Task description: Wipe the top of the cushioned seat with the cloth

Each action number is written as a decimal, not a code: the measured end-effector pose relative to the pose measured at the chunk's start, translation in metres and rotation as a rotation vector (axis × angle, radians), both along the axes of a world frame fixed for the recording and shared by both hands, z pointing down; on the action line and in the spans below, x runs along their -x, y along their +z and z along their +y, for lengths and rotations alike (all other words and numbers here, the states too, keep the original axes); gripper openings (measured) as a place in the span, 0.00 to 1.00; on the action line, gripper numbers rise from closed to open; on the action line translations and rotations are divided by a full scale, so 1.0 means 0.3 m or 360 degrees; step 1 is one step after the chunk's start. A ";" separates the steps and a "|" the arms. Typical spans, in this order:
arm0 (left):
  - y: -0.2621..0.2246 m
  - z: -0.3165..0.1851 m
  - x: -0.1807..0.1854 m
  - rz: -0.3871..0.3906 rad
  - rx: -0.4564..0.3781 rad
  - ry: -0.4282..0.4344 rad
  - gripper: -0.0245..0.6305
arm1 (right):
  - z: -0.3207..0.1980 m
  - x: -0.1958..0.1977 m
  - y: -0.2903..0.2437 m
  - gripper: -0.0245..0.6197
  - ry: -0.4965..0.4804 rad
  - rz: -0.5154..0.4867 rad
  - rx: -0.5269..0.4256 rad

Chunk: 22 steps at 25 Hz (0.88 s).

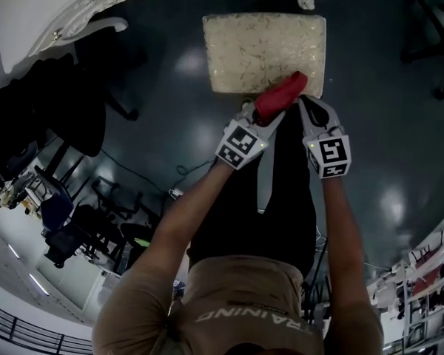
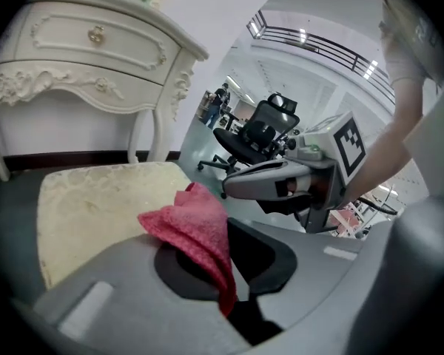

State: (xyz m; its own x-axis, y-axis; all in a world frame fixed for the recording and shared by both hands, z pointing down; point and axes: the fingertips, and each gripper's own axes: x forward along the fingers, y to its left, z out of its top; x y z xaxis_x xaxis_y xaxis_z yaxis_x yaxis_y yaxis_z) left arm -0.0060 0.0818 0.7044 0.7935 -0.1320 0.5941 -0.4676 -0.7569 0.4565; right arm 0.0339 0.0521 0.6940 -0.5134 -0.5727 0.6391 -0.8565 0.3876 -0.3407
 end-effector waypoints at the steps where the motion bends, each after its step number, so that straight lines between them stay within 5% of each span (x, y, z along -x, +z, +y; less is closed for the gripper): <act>1: -0.004 -0.003 0.055 -0.0010 -0.0003 -0.0033 0.10 | 0.007 0.042 -0.004 0.04 -0.0025 0.0000 0.0003; 13: -0.023 -0.091 0.660 -0.0142 -0.0051 -0.0441 0.10 | -0.014 0.450 -0.051 0.04 -0.0237 -0.0027 0.0027; 18: -0.042 -0.152 0.843 -0.0185 -0.0045 -0.0689 0.10 | -0.025 0.529 -0.072 0.04 -0.0260 -0.0021 0.0019; 22: -0.025 -0.183 0.935 -0.0267 -0.0085 -0.0761 0.10 | -0.019 0.577 -0.067 0.04 -0.0261 -0.0033 0.0029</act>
